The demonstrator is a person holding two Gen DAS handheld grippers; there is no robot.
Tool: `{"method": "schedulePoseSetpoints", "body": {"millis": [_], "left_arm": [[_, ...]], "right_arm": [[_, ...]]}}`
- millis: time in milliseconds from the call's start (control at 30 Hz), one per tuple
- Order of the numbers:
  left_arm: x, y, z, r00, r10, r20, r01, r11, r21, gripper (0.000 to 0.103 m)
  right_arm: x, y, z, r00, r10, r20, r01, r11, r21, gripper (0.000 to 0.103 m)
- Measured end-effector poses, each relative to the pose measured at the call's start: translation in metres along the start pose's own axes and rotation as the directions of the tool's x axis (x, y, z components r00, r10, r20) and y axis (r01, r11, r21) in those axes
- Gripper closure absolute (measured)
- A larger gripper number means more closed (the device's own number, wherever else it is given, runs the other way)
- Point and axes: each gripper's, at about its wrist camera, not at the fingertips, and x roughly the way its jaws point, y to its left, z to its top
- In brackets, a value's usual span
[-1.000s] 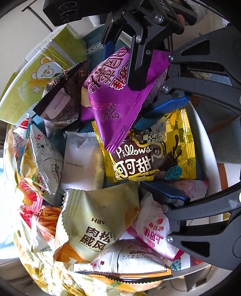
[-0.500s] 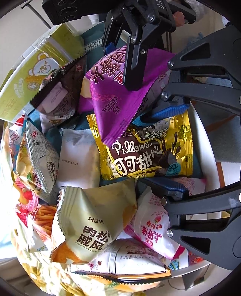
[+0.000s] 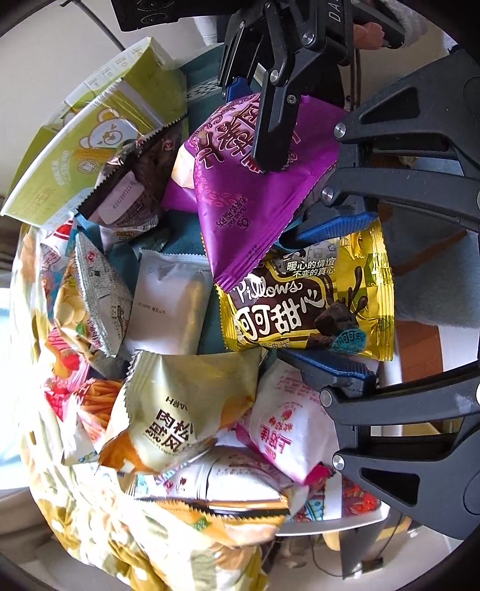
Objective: Organize snacks
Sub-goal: 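Grasp the gold bag with the left tool while the right tool grasps the purple bag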
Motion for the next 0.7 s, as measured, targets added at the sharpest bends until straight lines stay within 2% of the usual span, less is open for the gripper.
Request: {"method": "schedulePoseSetpoints", "body": {"millis": [367,700], "left_arm": [[-0.05,0.001,-0.014,0.994,0.05,0.096,-0.04,0.993,-0.109,0.054],[-0.098,-0.029,0.003,0.972,0.126,0.2,-0.092,0.981,-0.17,0.054]], "right_arm": [[-0.032,0.02,0.009,0.998,0.05,0.041,-0.047,0.996,-0.077,0.052],[-0.087,0.028,0.026,0.987,0.113,0.115,-0.093,0.982,-0.167,0.053]]}}
